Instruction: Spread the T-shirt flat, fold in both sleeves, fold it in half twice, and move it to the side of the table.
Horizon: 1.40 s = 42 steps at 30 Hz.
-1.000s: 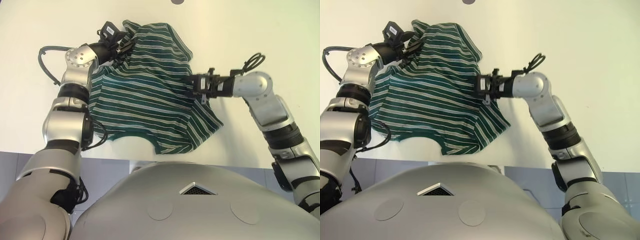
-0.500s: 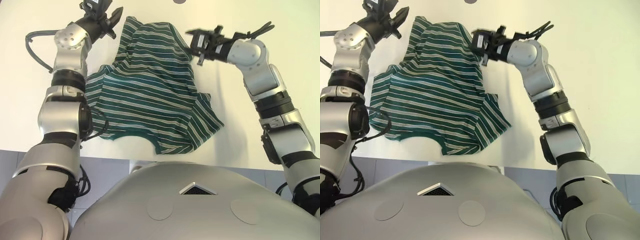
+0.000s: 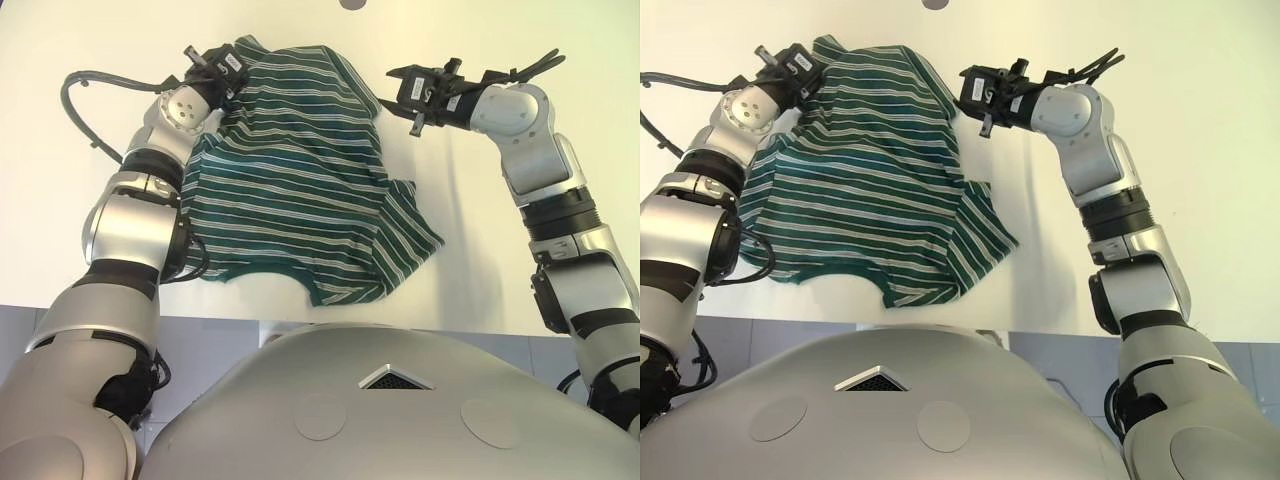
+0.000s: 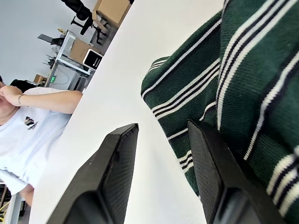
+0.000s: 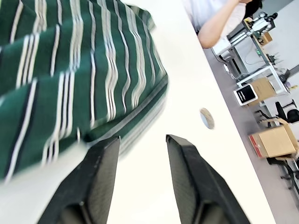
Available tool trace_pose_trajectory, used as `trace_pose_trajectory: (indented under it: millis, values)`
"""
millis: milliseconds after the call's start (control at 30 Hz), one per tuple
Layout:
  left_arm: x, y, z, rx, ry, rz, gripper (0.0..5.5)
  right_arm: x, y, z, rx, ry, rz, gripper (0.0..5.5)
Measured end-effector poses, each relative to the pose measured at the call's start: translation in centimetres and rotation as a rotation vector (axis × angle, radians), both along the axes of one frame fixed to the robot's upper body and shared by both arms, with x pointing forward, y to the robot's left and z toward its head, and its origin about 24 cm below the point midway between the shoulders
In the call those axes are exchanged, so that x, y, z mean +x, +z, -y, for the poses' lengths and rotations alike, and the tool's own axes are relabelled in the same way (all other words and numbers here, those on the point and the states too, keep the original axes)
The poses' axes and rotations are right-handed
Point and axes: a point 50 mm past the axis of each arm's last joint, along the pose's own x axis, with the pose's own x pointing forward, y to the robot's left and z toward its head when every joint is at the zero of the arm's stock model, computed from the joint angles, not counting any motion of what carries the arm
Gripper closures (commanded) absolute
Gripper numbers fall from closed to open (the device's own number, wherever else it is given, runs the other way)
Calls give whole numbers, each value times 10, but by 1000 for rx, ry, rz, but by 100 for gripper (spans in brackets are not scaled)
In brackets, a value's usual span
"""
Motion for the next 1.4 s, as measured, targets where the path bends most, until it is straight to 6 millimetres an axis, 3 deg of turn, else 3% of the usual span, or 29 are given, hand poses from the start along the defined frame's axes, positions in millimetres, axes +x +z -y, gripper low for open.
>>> trace_pose_trajectory:
  millis: [133, 233, 367, 533, 733, 800, 900, 1000, 1100, 1233, 1333, 1400]
  values:
    - [-1, -1, -4, 13, 19, 4, 357, 10, -2, -2, -11, -29, 20, 366]
    - [-1, -1, -4, 12, 20, 6, 357, 10, -17, -22, -3, -8, 5, 366]
    - [0, -1, -2, 9, 18, 7, 357, 16, -21, -41, 11, -5, 36, 366]
    - [0, -1, -1, 8, 18, 7, 357, 16, -44, -39, -36, -27, -5, 366]
    - [-1, -3, -1, 8, 18, 3, 357, 24, -51, -31, -94, -20, 12, 366]
    - [-1, -3, 1, 6, 15, 3, 357, 34, -49, -17, -148, -80, 34, 366]
    - [0, -3, 3, 4, 11, 8, 357, 52, -40, 41, -325, -289, 78, 366]
    - [-2, -3, -5, 13, 30, 10, 357, 57, -24, 94, -420, -483, 102, 366]
    - [-3, -3, -8, -14, 59, 14, 357, 64, -8, 103, -425, -552, 184, 366]
    - [-5, -2, -19, -85, 140, 24, 357, 77, 18, 91, -257, -597, 276, 366]
    - [-4, 1, -26, -171, 224, 45, 357, 78, 25, 39, 35, -378, 216, 366]
    - [-3, 5, -33, -263, 311, 79, 357, 63, 24, 2, 171, -129, 146, 366]
